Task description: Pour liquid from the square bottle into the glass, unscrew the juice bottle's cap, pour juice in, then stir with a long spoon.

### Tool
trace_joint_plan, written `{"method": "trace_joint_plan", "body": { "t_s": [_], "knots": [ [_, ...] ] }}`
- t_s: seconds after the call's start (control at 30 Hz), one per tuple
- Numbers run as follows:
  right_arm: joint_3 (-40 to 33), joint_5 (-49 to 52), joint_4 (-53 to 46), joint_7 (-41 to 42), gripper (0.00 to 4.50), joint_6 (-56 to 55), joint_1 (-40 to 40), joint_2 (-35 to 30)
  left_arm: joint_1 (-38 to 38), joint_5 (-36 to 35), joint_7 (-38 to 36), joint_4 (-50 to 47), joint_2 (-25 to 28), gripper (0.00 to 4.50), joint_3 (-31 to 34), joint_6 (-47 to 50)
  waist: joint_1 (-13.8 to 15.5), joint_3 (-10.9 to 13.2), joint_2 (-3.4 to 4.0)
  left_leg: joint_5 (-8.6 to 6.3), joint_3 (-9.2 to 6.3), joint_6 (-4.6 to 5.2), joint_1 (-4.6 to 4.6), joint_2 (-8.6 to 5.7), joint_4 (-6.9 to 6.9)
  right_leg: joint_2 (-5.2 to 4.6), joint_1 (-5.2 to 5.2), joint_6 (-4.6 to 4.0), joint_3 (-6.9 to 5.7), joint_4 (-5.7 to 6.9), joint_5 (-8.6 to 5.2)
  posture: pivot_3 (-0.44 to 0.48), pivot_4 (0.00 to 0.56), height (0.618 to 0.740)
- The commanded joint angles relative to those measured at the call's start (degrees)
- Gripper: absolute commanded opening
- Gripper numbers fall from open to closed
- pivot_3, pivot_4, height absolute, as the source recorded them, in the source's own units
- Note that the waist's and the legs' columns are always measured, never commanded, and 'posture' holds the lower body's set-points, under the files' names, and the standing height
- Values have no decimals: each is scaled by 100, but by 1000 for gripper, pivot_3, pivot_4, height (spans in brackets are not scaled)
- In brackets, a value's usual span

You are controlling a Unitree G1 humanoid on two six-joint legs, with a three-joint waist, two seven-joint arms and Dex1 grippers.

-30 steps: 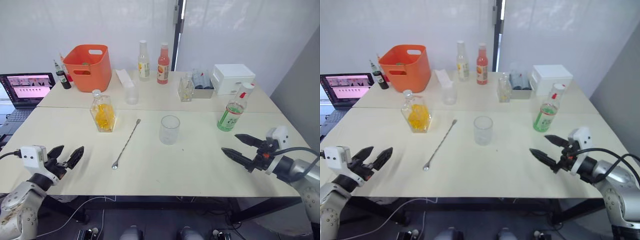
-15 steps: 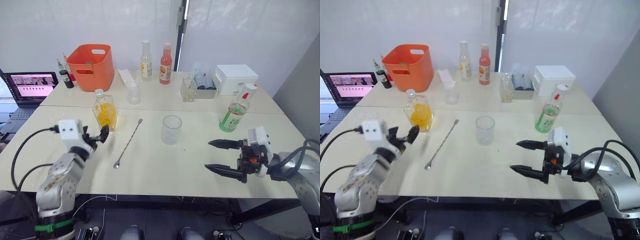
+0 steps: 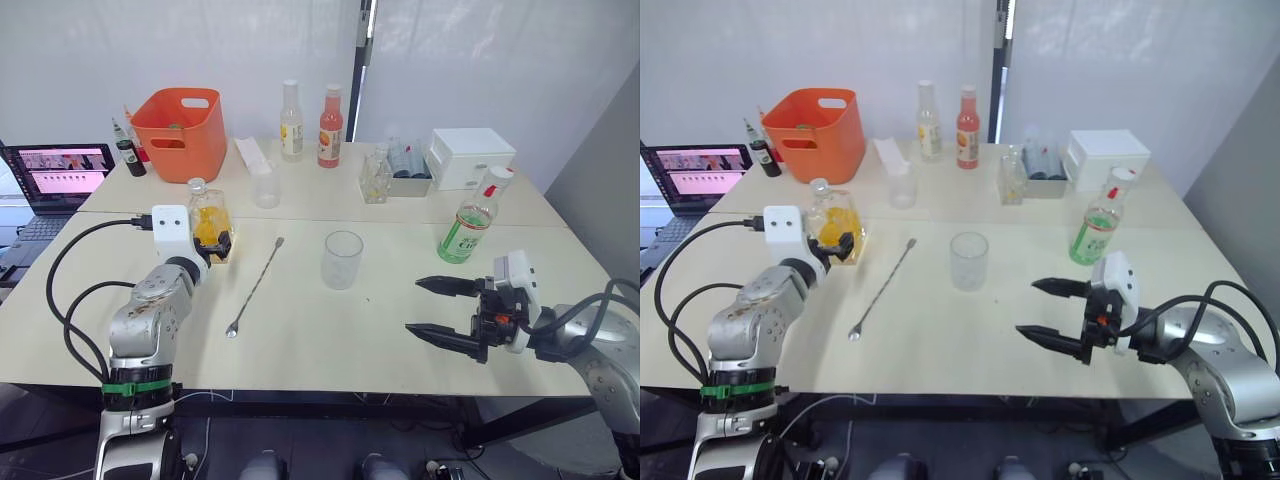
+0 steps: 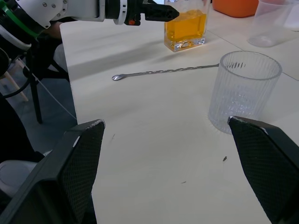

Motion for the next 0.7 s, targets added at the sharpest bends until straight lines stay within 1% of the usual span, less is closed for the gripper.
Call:
{"method": "trace_joint_plan", "body": {
  "t_s": [0.03,0.17,0.37,0.5,0.7],
  "knots": [
    [-203,156,-241,-113,4462,-22,41,11,-381,217,-57,329,110,4500,-22,-279,0,0,-1,0,0,0,0,0,0,-1,0,0,0,0,0,0,150,715],
    [-217,178,-314,-203,4462,-20,105,40,-732,401,-170,931,143,4500,-128,-501,8,1,-1,0,0,0,-1,-3,0,-3,0,1,0,-1,0,0,150,715],
    [-213,194,-394,-308,4462,-6,153,70,-1305,651,-324,2085,66,4500,-314,-857,3,1,-2,0,1,0,-3,-4,0,-3,-1,1,-1,-1,0,0,150,715],
    [-219,202,-435,-367,4462,9,196,66,-1491,730,-390,2439,32,4500,-323,-1156,3,1,-2,0,1,0,-5,-3,0,-2,-3,1,-1,-1,0,0,150,715],
    [-228,248,-486,-474,4500,10,265,53,-1592,840,-416,2744,52,2771,-283,-1466,22,2,-3,0,-1,0,-6,-7,0,-7,-2,2,-3,0,1,0,150,715]
  ]
}}
